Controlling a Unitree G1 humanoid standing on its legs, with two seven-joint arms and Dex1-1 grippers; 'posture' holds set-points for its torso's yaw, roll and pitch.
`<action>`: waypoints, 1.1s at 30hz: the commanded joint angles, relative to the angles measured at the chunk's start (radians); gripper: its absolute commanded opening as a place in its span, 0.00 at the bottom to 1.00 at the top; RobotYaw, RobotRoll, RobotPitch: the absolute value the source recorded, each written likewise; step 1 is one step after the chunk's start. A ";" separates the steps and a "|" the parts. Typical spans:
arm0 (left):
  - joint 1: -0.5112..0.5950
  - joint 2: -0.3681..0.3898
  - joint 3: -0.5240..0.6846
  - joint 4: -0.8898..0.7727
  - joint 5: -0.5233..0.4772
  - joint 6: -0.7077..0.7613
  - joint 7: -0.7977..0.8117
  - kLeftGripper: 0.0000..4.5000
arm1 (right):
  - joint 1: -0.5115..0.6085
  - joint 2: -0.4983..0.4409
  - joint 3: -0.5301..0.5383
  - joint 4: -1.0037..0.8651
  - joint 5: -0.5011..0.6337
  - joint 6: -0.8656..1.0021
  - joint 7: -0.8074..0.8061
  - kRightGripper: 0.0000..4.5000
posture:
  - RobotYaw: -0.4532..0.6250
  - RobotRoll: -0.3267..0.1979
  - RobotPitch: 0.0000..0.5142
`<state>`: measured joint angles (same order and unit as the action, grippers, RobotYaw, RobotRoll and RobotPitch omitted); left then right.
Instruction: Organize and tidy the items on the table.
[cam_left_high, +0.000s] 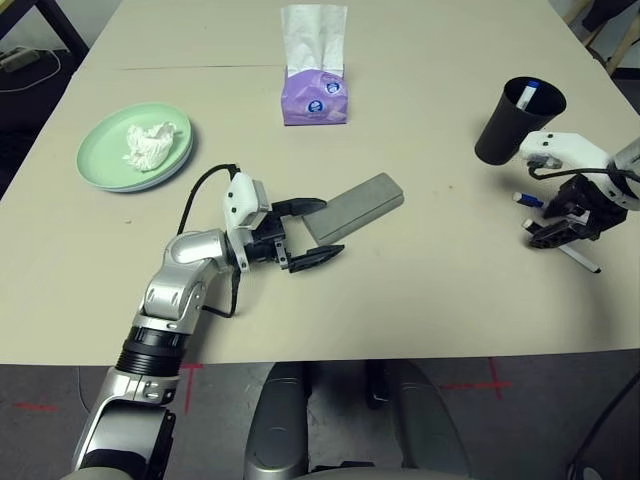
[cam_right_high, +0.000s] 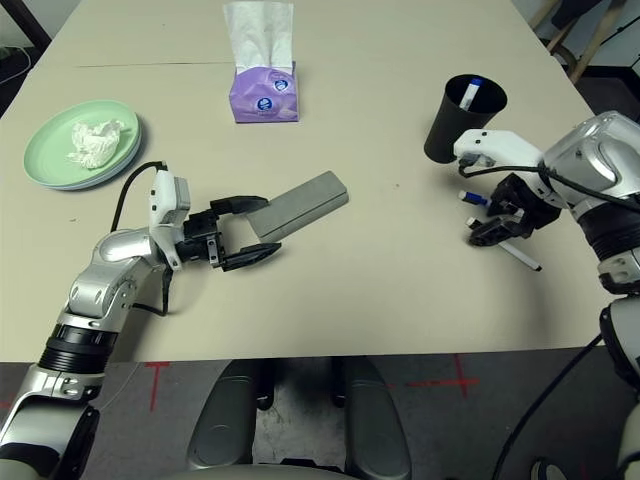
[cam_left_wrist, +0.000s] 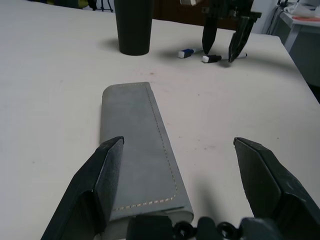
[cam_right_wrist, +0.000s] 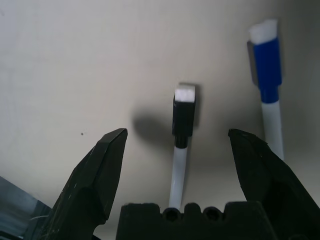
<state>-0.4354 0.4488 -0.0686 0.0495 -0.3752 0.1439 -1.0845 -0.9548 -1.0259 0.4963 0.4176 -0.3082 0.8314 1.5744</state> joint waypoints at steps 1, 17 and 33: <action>-0.004 -0.011 -0.014 0.007 0.004 -0.014 -0.003 0.99 | 0.028 -0.012 -0.016 -0.058 0.001 0.067 -0.029 1.00 | 0.48 0.62 0.54; -0.011 -0.018 -0.015 0.019 0.011 -0.030 0.004 0.99 | -0.004 0.003 0.017 -0.083 0.018 0.145 -0.074 1.00 | 0.49 0.62 0.53; -0.001 -0.009 -0.014 -0.004 0.010 -0.026 0.015 1.00 | 0.027 0.011 0.040 -0.142 0.029 0.171 -0.068 0.26 | 0.51 0.62 0.52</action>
<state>-0.4552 0.4353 -0.0723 0.0574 -0.3717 0.1181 -1.0686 -0.9421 -1.0064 0.5173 0.2984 -0.2927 0.9940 1.4935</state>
